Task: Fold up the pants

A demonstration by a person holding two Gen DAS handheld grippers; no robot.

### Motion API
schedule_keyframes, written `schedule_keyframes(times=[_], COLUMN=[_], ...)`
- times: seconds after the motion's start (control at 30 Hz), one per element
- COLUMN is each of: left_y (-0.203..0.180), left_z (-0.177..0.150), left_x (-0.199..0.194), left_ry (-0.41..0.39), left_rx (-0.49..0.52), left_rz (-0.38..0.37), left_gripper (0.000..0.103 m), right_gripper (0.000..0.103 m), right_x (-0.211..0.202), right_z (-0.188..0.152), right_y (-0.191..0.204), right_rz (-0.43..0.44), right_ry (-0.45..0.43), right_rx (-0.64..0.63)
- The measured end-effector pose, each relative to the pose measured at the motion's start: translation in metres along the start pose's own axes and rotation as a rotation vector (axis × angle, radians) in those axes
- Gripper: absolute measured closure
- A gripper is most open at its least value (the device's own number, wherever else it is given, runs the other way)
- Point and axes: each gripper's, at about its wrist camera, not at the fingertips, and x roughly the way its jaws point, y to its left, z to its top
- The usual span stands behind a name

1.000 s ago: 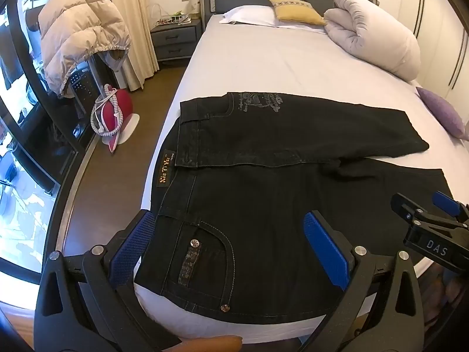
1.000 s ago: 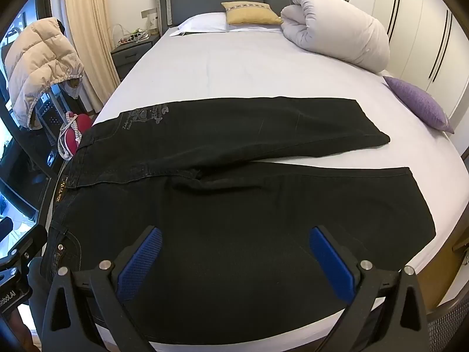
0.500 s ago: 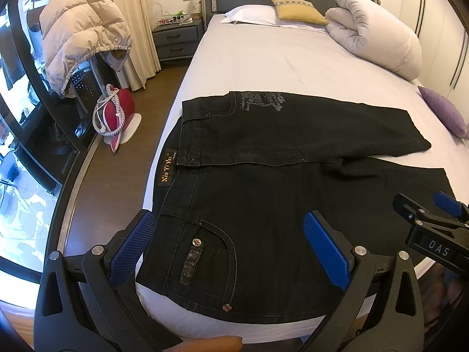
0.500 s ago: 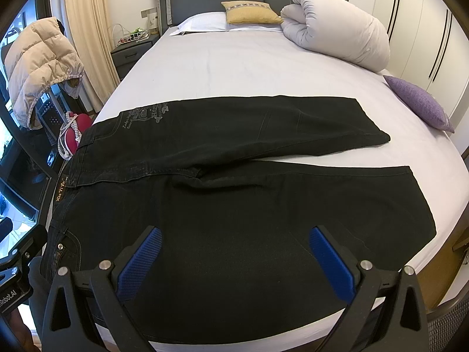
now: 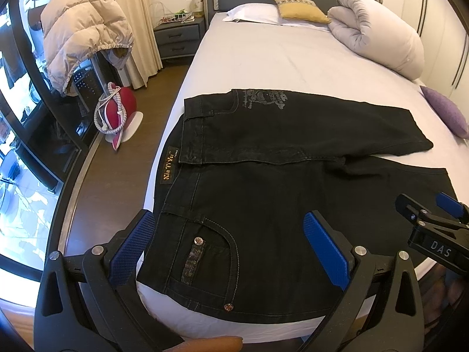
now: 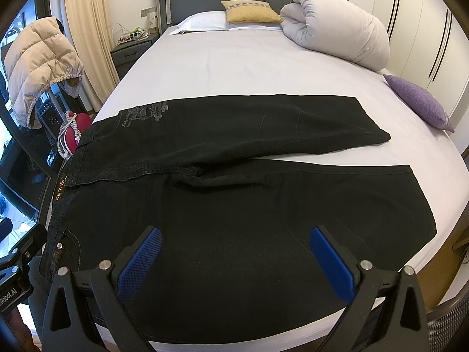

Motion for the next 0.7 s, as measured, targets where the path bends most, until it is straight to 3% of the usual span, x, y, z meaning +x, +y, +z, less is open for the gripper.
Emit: schedule_keyframes(times=[0.7], left_y=[-0.0003], left_z=[-0.0003], left_x=[0.0017], left_ry=[0.001], left_rx=[0.002], left_rz=[0.008], left_gripper=[0.000], right_gripper=[0.000], right_x=[0.0016], right_z=[-0.0010], right_y=[-0.0003], right_rz=[0.001], right_ry=[0.003], right_rx=[-0.001])
